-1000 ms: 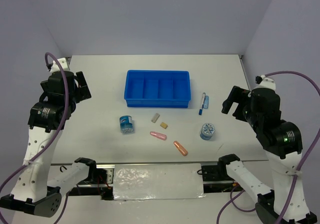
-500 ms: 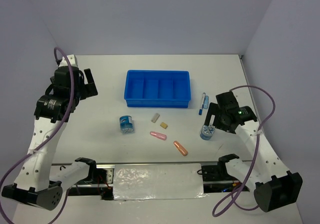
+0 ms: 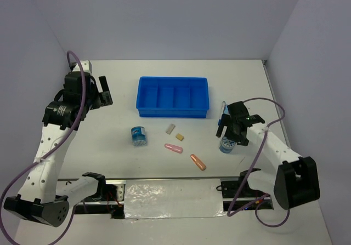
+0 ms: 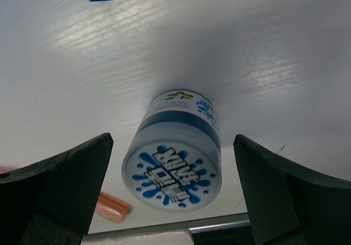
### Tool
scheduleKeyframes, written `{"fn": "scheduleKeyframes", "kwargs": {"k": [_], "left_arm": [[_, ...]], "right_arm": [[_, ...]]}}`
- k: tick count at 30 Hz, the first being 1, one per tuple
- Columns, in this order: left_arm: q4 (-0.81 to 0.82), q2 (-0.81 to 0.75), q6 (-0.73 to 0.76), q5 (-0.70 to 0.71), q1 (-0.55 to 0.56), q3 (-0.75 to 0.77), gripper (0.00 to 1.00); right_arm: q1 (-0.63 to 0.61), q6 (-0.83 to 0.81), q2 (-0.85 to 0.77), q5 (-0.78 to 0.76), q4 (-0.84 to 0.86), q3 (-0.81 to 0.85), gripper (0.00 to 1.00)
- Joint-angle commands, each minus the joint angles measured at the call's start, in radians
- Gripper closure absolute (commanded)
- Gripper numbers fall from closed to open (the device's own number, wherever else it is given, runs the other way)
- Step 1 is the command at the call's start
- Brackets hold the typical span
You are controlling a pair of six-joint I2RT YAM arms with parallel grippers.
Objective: Sort the stationery into containers
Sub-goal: Pick up the stationery from the center of the board, then place the stationery in the storage box.
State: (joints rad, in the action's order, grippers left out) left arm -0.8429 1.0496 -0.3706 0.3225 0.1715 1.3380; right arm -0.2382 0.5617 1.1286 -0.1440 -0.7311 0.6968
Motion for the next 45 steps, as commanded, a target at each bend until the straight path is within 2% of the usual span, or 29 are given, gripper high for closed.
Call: {"fn": "scheduleKeyframes", "kwargs": {"k": [1,3,4,6,7,10,11,13,16,19,21,24,25,29,31,35,41,45], "left_arm": [[0.039,0.007,0.002,-0.031,-0.004,-0.01,0.01],[0.041,0.004,0.005,-0.028,-0.004,-0.014,0.01],[0.042,0.001,0.006,-0.022,-0.004,-0.014,0.01],[0.042,-0.003,0.009,-0.019,-0.004,-0.019,0.01],[0.042,-0.003,0.009,-0.016,-0.004,-0.019,0.01],[0.044,0.003,0.01,-0.019,-0.004,-0.017,0.01],[0.042,0.004,0.01,-0.023,-0.004,-0.014,0.01],[0.042,0.015,0.009,-0.033,-0.004,-0.008,0.01],[0.042,0.026,0.001,-0.049,-0.004,-0.005,0.01],[0.038,0.039,-0.007,-0.077,-0.006,-0.01,0.01],[0.025,0.046,-0.019,-0.092,-0.004,-0.016,0.01],[0.002,0.05,-0.03,-0.095,-0.004,-0.022,0.01],[-0.004,0.052,-0.03,-0.102,-0.004,-0.034,0.01],[-0.016,0.046,-0.03,-0.12,-0.004,-0.083,0.01],[-0.018,0.036,-0.037,-0.112,-0.004,-0.114,0.01],[0.002,-0.003,-0.034,-0.128,-0.004,-0.145,0.01],[-0.009,-0.034,-0.014,-0.129,-0.004,-0.166,0.01],[0.007,-0.049,-0.01,-0.152,-0.004,-0.213,0.01]], "right_arm": [[-0.015,0.018,0.078,-0.049,0.036,0.023,0.02],[-0.032,0.029,0.079,-0.055,0.026,0.021,0.12],[-0.048,0.049,0.06,-0.057,0.009,0.021,0.22],[-0.055,0.066,0.018,-0.049,-0.011,0.015,0.33],[-0.055,0.082,0.004,-0.045,-0.02,0.017,0.43],[-0.062,0.095,-0.055,-0.017,-0.043,0.042,0.6],[-0.064,0.093,-0.07,-0.006,-0.047,0.076,0.62],[-0.065,0.083,-0.093,0.033,-0.044,0.128,0.62],[-0.064,0.047,-0.043,0.105,-0.01,0.313,0.62],[-0.065,-0.005,0.101,0.139,0.022,0.45,0.61],[-0.067,-0.035,0.235,0.138,0.033,0.648,0.61],[-0.067,-0.065,0.413,0.139,0.03,0.798,0.6],[-0.072,-0.072,0.457,0.138,0.026,0.896,0.6],[-0.079,-0.117,0.699,0.129,-0.022,1.107,0.59],[-0.085,-0.14,0.761,0.124,-0.039,1.191,0.57],[-0.096,-0.161,0.862,0.106,-0.076,1.268,0.54],[-0.099,-0.19,0.904,0.06,-0.079,1.285,0.5],[-0.099,-0.213,0.927,0.052,-0.079,1.294,0.43]]}}
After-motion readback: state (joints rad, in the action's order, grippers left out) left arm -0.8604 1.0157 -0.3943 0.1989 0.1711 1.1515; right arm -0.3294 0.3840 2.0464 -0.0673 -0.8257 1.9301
